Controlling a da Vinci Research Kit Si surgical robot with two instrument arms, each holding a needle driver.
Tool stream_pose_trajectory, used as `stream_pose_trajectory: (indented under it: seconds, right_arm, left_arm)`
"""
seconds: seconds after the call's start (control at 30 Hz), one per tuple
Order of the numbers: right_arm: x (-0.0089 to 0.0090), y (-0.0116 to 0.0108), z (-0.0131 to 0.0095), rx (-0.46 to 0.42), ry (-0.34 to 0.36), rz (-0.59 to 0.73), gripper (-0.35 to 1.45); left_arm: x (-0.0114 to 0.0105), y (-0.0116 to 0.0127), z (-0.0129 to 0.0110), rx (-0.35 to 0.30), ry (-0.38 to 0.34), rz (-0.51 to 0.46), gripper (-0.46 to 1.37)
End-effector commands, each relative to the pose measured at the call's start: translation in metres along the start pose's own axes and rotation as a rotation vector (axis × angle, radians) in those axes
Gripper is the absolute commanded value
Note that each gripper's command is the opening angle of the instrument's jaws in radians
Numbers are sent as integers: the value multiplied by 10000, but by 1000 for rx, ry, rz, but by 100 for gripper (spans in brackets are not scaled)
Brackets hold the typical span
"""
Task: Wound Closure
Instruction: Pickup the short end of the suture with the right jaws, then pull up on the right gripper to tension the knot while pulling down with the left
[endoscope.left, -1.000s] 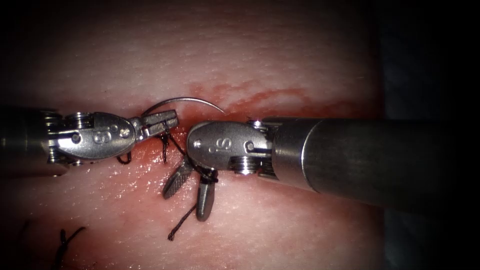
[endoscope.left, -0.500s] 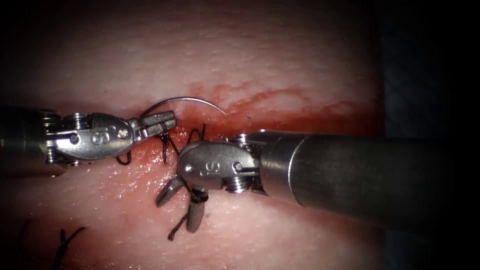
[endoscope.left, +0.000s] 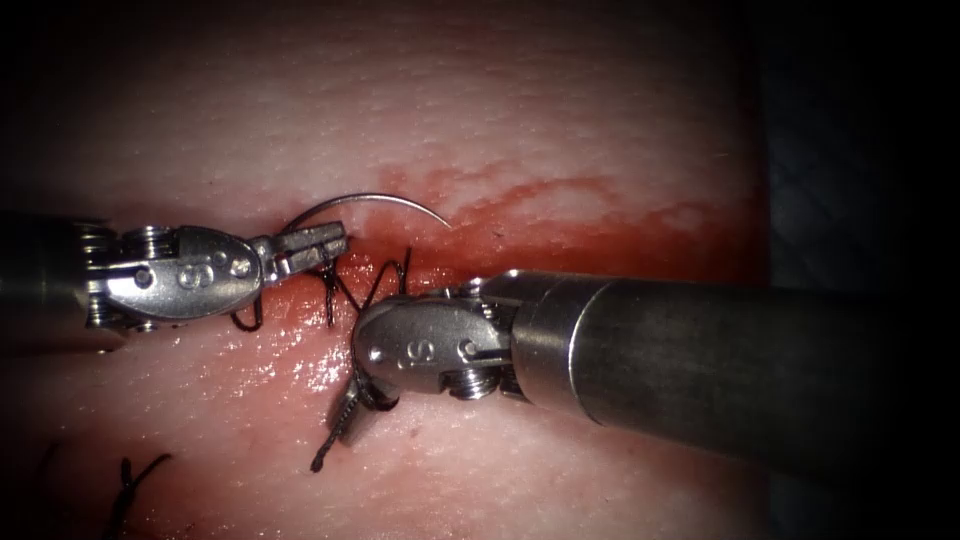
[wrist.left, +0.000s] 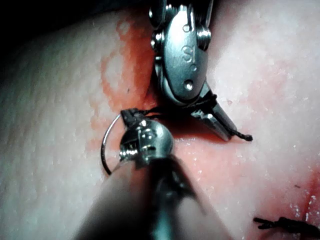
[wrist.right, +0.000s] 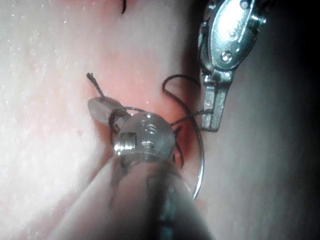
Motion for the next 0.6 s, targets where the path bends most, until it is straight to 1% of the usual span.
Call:
stream_pose_trajectory:
  seconds: [0.03,0.17,0.3,0.47,0.5,0.6]
  right_arm:
    - [0,-2,-1,-4,-6,-8,-35]
    - [-3,-5,-5,3,4,-16,-35]
    - [-8,-7,-8,4,7,-18,-35]
    - [-12,-5,-10,-5,18,-15,-35]
    - [-12,-5,-10,-9,29,-15,-35]
    - [-13,-4,-11,-17,35,-13,-35]
  left_arm:
    - [-1,-1,-1,-5,0,-1,-35]
    - [-2,-5,-1,-6,1,1,-35]
    - [-4,-3,0,-2,4,2,-35]
    - [-10,0,3,1,7,7,-35]
    - [-12,0,4,1,5,9,-35]
    - [-16,0,2,-2,4,12,-35]
